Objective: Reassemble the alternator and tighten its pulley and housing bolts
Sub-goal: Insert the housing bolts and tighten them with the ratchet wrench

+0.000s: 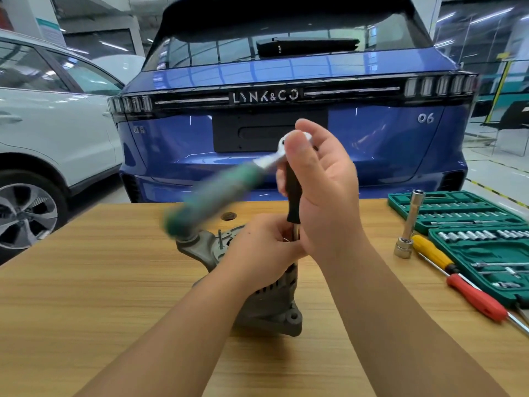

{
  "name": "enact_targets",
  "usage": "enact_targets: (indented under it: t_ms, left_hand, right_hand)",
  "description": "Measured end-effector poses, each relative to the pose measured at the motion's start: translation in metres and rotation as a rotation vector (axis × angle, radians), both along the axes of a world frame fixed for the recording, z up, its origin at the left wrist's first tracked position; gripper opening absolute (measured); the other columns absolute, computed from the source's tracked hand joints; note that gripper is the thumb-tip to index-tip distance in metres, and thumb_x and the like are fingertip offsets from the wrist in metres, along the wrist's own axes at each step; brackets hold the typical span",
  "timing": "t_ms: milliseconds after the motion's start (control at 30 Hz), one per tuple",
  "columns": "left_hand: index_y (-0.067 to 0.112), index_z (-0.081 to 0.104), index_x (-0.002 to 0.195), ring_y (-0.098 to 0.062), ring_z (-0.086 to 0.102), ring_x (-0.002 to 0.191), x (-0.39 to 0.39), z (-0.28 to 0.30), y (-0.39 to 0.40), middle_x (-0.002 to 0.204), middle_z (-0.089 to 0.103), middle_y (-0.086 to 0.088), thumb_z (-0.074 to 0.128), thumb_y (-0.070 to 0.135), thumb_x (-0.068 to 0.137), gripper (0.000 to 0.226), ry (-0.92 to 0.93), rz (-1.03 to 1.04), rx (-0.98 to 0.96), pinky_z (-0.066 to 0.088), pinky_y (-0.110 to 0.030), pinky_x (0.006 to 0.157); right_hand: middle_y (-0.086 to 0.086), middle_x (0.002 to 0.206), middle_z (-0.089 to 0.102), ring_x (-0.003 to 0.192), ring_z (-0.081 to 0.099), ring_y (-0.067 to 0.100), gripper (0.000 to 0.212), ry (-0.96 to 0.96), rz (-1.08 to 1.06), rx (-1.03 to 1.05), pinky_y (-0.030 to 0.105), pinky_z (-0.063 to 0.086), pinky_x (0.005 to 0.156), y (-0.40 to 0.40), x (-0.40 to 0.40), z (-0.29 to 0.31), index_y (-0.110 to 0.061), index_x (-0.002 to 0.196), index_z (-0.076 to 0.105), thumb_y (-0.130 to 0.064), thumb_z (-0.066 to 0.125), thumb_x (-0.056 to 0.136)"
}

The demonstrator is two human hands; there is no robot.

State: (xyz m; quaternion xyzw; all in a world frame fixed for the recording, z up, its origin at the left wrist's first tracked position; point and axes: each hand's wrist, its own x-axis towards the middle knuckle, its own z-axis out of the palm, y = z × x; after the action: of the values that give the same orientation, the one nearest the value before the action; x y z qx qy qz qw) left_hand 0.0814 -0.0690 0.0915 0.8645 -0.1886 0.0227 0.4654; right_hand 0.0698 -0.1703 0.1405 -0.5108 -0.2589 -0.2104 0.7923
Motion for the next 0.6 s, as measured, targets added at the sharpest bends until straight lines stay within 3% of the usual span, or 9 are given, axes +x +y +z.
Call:
enact_targets:
  t_ms: [33, 67, 133, 233, 367, 433, 500, 600]
  left_hand:
    - [0.026, 0.070, 0.077, -0.001, 0.060, 0.052, -0.002, 0.001, 0.000, 0.063, 0.068, 0.014, 0.070, 0.028, 0.091, 0.014, -0.034, -0.007, 0.046, 0.049, -0.014, 0.050]
    - [0.027, 0.070, 0.079, 0.000, 0.057, 0.050, -0.001, 0.001, 0.001, 0.063, 0.068, 0.015, 0.070, 0.033, 0.089, 0.012, -0.053, -0.014, 0.075, 0.045, -0.013, 0.047]
    - [0.032, 0.072, 0.086, -0.002, 0.064, 0.062, 0.002, -0.001, 0.001, 0.075, 0.072, 0.014, 0.070, 0.040, 0.091, 0.009, -0.059, -0.006, 0.083, 0.053, -0.021, 0.058]
    - [0.036, 0.072, 0.090, 0.000, 0.065, 0.070, 0.004, -0.003, 0.000, 0.081, 0.072, 0.015, 0.071, 0.040, 0.094, 0.006, -0.038, 0.015, 0.077, 0.053, -0.026, 0.067]
    - [0.032, 0.074, 0.088, -0.006, 0.067, 0.068, 0.004, -0.001, 0.001, 0.079, 0.074, 0.009, 0.071, 0.032, 0.095, 0.007, -0.033, 0.010, 0.042, 0.055, -0.028, 0.066]
    - [0.030, 0.075, 0.091, -0.011, 0.071, 0.077, 0.002, -0.002, 0.001, 0.084, 0.076, 0.007, 0.071, 0.031, 0.095, 0.005, -0.021, 0.012, 0.032, 0.059, -0.028, 0.072]
    - [0.031, 0.074, 0.092, -0.014, 0.070, 0.081, 0.001, -0.001, 0.001, 0.087, 0.075, 0.006, 0.071, 0.033, 0.095, 0.004, -0.020, 0.017, 0.028, 0.057, -0.022, 0.067]
    - [0.030, 0.072, 0.091, -0.018, 0.068, 0.082, -0.001, -0.001, 0.002, 0.087, 0.073, 0.002, 0.070, 0.033, 0.095, 0.005, -0.018, 0.009, 0.027, 0.060, -0.031, 0.069]
  right_hand:
    - [-0.008, 0.070, 0.056, 0.062, 0.049, 0.009, 0.050, 0.003, -0.086, -0.009, 0.021, 0.046, 0.058, 0.000, -0.001, 0.001, -0.016, 0.120, 0.059, -0.047, 0.071, 0.082]
    - [-0.008, 0.066, 0.052, 0.057, 0.044, 0.009, 0.036, 0.013, -0.144, -0.015, 0.021, 0.041, 0.052, -0.002, 0.000, 0.002, -0.016, 0.108, 0.064, -0.043, 0.072, 0.085]
    - [-0.006, 0.061, 0.046, 0.053, 0.037, 0.010, 0.016, 0.093, -0.139, -0.007, 0.022, 0.035, 0.048, -0.009, 0.004, 0.006, -0.018, 0.087, 0.065, -0.031, 0.071, 0.092]
    - [-0.002, 0.069, 0.055, 0.056, 0.045, 0.009, 0.004, 0.143, 0.041, 0.015, 0.023, 0.042, 0.054, -0.018, 0.008, 0.007, -0.018, 0.096, 0.066, -0.022, 0.066, 0.096]
    - [0.009, 0.082, 0.052, 0.061, 0.048, 0.012, 0.035, -0.082, 0.041, -0.051, 0.025, 0.047, 0.059, -0.010, 0.013, -0.001, -0.027, 0.126, 0.058, -0.008, 0.061, 0.096]
    - [0.010, 0.082, 0.053, 0.061, 0.048, 0.012, 0.041, -0.183, -0.013, -0.091, 0.025, 0.047, 0.059, -0.006, 0.015, -0.004, -0.032, 0.128, 0.055, -0.006, 0.059, 0.097]
    - [0.013, 0.084, 0.056, 0.060, 0.050, 0.012, 0.048, -0.204, 0.018, -0.072, 0.023, 0.048, 0.057, -0.008, 0.019, -0.005, -0.038, 0.124, 0.060, 0.002, 0.058, 0.097]
    - [0.020, 0.082, 0.057, 0.056, 0.050, 0.022, 0.051, -0.074, 0.232, 0.025, 0.025, 0.048, 0.051, -0.014, 0.023, -0.001, -0.038, 0.115, 0.070, 0.003, 0.044, 0.099]
